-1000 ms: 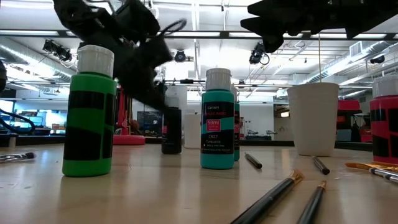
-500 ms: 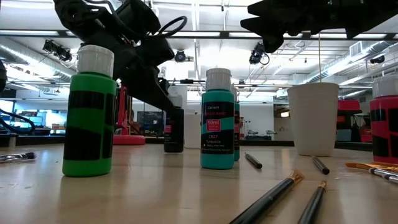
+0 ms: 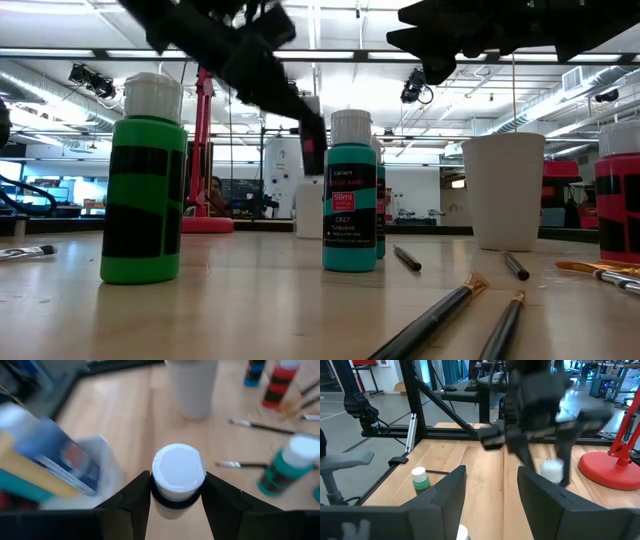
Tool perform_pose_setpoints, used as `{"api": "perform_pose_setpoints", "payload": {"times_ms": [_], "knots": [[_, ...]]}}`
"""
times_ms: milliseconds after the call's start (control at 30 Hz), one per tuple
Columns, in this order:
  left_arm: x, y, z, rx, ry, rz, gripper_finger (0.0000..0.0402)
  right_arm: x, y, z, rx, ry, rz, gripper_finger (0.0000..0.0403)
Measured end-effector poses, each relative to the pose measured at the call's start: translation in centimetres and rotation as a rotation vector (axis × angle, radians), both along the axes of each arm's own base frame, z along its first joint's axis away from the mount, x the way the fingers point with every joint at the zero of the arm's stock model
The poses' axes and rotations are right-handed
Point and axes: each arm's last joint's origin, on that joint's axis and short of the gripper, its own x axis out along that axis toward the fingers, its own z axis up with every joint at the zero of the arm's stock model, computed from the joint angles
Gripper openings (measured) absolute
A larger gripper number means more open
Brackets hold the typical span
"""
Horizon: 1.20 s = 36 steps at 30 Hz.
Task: Pick & Place Paint Supplies
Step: Put the small black paint bottle into the white bin
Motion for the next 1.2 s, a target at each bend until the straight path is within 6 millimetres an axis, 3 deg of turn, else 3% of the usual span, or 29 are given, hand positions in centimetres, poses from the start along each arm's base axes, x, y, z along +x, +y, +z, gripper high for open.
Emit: {"api": "perform_pose_setpoints", "payload": {"times_ms": [200, 333, 533, 733, 833, 1100, 1200], "knots": [[0.0, 1.5, 3.8, 0.231, 0.025, 0.118, 0.0162, 0.0, 0.0, 0.0, 0.000, -0.001, 0.000, 0.0178], [0.3, 4.4, 4.2, 0.247, 0.004, 0.199, 0.0159, 0.0, 0.0, 0.0, 0.000, -0.001, 0.000, 0.0178], [1.4, 10.7, 1.0, 0.004, -0.050, 0.270, 0.0168, 0.0, 0.0, 0.1, 0.001, -0.008, 0.000, 0.0178], [2.0, 15.4, -3.0, -0.064, -0.057, 0.399, 0.0160, 0.0, 0.0, 0.1, 0.001, -0.009, 0.000, 0.0178], [1.9, 16.3, -3.9, -0.111, -0.060, 0.382, 0.0164, 0.0, 0.0, 0.1, -0.011, -0.011, 0.001, 0.0178], [1.7, 16.9, -3.8, -0.136, -0.075, 0.369, 0.0162, 0.0, 0.0, 0.1, -0.032, -0.016, 0.003, 0.0178], [2.0, 16.9, -5.2, -0.152, -0.036, 0.361, 0.0162, 0.0, 0.0, 0.1, -0.025, -0.015, 0.002, 0.0178]]}}
